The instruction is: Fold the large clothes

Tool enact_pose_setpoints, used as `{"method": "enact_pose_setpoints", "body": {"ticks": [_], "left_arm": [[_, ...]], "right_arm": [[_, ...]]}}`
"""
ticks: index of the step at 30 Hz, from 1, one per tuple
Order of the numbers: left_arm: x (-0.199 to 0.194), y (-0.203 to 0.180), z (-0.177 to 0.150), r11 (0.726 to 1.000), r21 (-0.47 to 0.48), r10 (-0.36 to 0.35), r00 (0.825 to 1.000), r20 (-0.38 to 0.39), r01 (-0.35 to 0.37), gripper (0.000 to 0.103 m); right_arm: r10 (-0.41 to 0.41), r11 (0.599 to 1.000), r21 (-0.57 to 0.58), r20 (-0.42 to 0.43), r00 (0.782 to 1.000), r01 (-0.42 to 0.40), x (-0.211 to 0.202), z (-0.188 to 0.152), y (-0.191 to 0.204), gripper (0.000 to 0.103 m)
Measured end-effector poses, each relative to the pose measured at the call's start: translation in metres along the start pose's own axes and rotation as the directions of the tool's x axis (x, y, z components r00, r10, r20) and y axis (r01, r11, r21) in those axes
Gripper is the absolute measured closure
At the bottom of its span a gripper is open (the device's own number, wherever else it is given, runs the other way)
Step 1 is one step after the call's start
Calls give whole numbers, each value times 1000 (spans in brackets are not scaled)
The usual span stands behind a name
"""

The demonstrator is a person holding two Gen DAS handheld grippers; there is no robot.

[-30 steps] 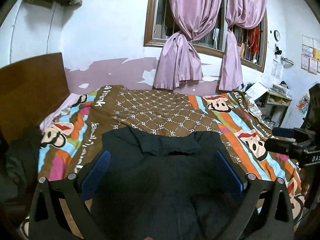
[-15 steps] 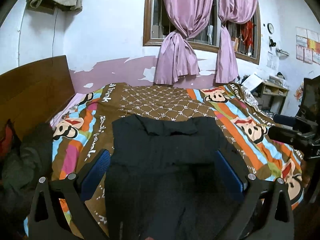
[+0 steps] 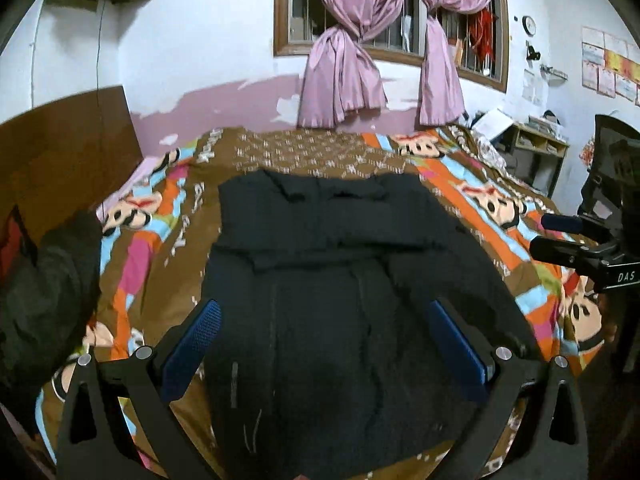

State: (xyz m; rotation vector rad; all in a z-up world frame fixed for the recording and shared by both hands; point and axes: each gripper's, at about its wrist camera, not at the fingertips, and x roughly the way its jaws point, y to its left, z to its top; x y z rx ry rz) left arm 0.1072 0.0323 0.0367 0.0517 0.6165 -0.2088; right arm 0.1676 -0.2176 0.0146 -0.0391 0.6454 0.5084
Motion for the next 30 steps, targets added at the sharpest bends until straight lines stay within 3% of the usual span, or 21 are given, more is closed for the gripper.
{"method": "enact_pose_setpoints", "body": {"ticks": [7, 11, 17, 21, 25, 30], "left_arm": [[11, 2, -42, 1000, 11, -11, 995, -99, 12, 2], [20, 9, -63, 999, -36, -43, 984, -174, 38, 2], [33, 14, -91, 998, -49, -51, 962, -268, 39, 2], [43, 14, -106, 996, -72, -66, 947, -314, 45, 2], [55, 8, -116, 996, -86, -54, 927, -371, 24, 2], [57, 4, -119, 994, -88, -89, 921, -380, 60, 2]], "right_arm": [[-11, 996, -86, -142, 990, -2, 24, -46, 9, 0], [10, 984, -167, -274, 962, -57, 42, -72, 23, 0], [22, 935, -323, -361, 932, -147, 52, -96, 52, 0], [-38, 900, -414, -390, 920, -138, 63, -113, 65, 0], [-189, 857, -512, -411, 892, -54, 85, -131, 66, 0], [-281, 839, -543, -381, 881, 34, 105, -135, 59, 0]]}}
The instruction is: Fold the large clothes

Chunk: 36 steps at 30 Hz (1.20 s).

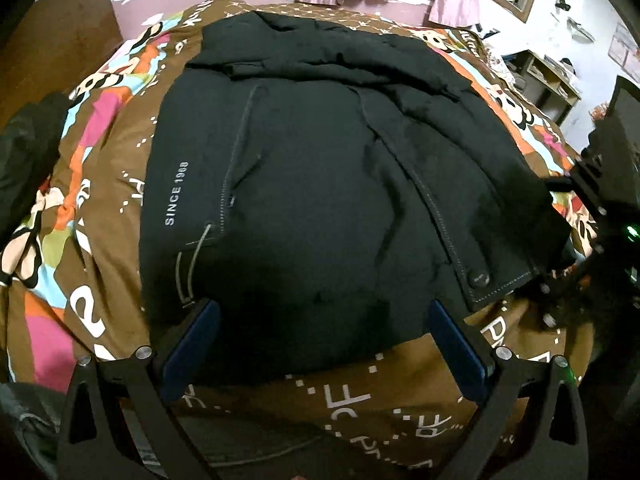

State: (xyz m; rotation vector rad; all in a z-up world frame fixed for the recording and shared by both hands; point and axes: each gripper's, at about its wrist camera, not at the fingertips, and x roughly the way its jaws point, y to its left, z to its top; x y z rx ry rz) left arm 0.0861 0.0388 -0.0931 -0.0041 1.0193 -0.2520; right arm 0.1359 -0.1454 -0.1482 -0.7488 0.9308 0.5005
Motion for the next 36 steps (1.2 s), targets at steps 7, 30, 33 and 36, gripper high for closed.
{"method": "enact_pose_setpoints", "body": {"ticks": [7, 30, 33, 36], "left_arm": [[-5, -17, -7, 996, 95, -6, 1000, 15, 5, 2], [16, -24, 3, 895, 187, 382, 912, 149, -405, 2], [9, -23, 5, 839, 207, 453, 857, 245, -502, 2], [3, -9, 12, 862, 177, 427, 869, 251, -475, 5]], "right_arm": [[70, 990, 123, 13, 997, -71, 7, 14, -20, 0], [236, 872, 379, 227, 945, -309, -37, 54, -97, 0], [237, 868, 385, 229, 944, -312, -36, 47, -96, 0], [236, 864, 397, 224, 945, -310, -33, 36, -92, 0]]}}
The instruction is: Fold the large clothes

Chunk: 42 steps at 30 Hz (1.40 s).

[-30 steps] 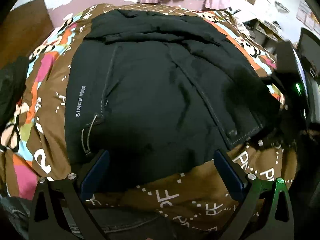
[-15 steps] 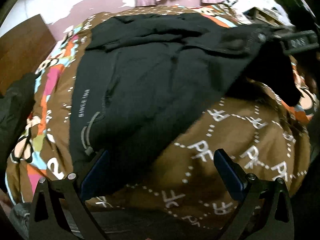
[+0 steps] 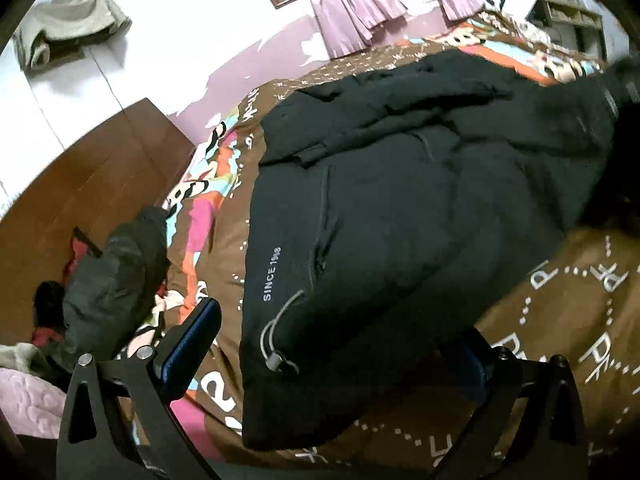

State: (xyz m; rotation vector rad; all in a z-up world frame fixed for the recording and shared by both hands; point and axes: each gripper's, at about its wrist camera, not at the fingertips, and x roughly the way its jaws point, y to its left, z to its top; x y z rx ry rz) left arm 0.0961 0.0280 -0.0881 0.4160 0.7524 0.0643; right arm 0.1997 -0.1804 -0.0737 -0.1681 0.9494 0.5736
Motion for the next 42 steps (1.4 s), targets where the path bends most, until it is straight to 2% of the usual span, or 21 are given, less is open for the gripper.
{"method": "enact_pose_setpoints", "body": {"ticks": [6, 7, 8, 10, 15, 18, 19, 22, 24, 26, 27, 28, 29, 30, 31, 33, 35, 39, 42], "left_arm": [[-1, 18, 16, 996, -47, -73, 997, 23, 74, 24], [-4, 19, 21, 995, -50, -89, 996, 27, 90, 32], [-9, 18, 26, 990, -57, -125, 991, 38, 127, 48], [-23, 22, 37, 963, -101, -242, 968, 73, 248, 65], [-39, 33, 64, 943, -125, -289, 946, 144, 307, 74], [-47, 34, 80, 950, -105, -273, 946, 176, 294, 77], [-49, 35, 86, 953, -102, -265, 947, 184, 286, 77], [-50, 39, 92, 951, -120, -260, 947, 190, 285, 77], [-48, 41, 93, 948, -133, -260, 946, 196, 288, 77], [-45, 42, 90, 949, -139, -252, 947, 198, 281, 77], [-46, 43, 87, 948, -149, -252, 947, 198, 283, 77], [-44, 45, 85, 946, -156, -254, 947, 198, 286, 77], [-44, 46, 82, 941, -168, -261, 945, 196, 294, 77], [-44, 48, 78, 930, -189, -278, 941, 196, 314, 77], [-44, 51, 74, 919, -208, -295, 935, 198, 334, 77], [-46, 54, 64, 902, -247, -309, 929, 204, 354, 77], [-50, 54, 57, 902, -247, -305, 927, 216, 354, 85], [-69, 53, 46, 924, -244, -237, 941, 241, 295, 91], [-85, 60, 46, 916, -272, -218, 936, 276, 294, 94]], "right_arm": [[-34, 999, -17, -6, 999, 34, -2, -27, 7, 0], [-42, 999, -26, -6, 999, 42, -3, -31, 11, 0], [-51, 998, -35, -4, 999, 51, -3, -35, 14, 0], [-76, 996, -45, 6, 997, 76, -3, -43, 19, 0], [-208, 971, -121, -3, 978, 206, 13, -62, 39, 0], [-358, 918, -179, 8, 934, 353, 24, -65, 42, 0], [-427, 887, -189, 14, 904, 421, 27, -66, 40, 0], [-553, 815, -178, 45, 832, 551, 25, -65, 32, 1], [-591, 790, -140, 85, 802, 597, 15, -64, 27, 2], [-615, 773, -93, 131, 777, 628, 2, -63, 21, 8], [-615, 774, -71, 153, 773, 629, -5, -61, 20, 21], [-593, 792, -52, 173, 787, 608, -13, -60, 18, 41], [-561, 816, -43, 181, 808, 577, -17, -58, 16, 54], [-505, 855, -23, 186, 843, 517, -23, -57, 13, 75], [-460, 883, -7, 184, 869, 469, -25, -56, 12, 82], [-424, 902, 6, 185, 886, 431, -29, -57, 12, 90], [-396, 915, 10, 200, 896, 403, -33, -56, 16, 93], [-368, 926, 32, 298, 881, 376, -57, -55, 27, 95], [-355, 932, 61, 357, 864, 358, -79, -57, 36, 95]]}}
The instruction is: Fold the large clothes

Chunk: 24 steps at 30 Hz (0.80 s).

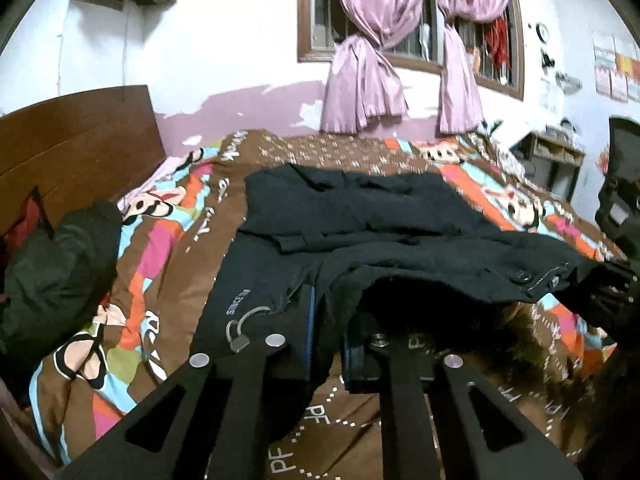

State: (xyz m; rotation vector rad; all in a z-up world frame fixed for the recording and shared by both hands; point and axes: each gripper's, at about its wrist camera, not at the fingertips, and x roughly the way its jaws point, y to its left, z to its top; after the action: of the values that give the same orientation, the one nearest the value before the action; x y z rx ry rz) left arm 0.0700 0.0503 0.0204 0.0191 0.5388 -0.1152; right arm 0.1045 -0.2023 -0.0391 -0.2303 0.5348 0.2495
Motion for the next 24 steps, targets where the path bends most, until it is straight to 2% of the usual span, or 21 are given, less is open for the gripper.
{"method": "enact_pose_setpoints", "body": {"ticks": [5, 8, 13, 19, 24], "left_arm": [[-43, 1, 17, 1000, 13, -17, 994, 109, 15, 96], [-72, 1, 26, 998, 52, -44, 986, 159, 36, 97], [-106, -4, 36, 991, 126, -65, 978, 196, 40, 97], [-86, -5, 54, 986, 165, -66, 981, 182, 35, 97], [-43, -2, 94, 981, 190, -60, 983, 171, 27, 97]], "right_arm": [[46, 998, 42, 66, 997, -49, -40, 11, -9, 95], [66, 998, 13, 91, 994, -68, -72, 15, -8, 96], [93, 996, -18, 103, 990, -92, -111, 29, -12, 96], [117, 990, -79, 20, 993, -115, -89, 55, -23, 96], [81, 981, -175, -45, 996, -88, -44, 94, -37, 95]]}}
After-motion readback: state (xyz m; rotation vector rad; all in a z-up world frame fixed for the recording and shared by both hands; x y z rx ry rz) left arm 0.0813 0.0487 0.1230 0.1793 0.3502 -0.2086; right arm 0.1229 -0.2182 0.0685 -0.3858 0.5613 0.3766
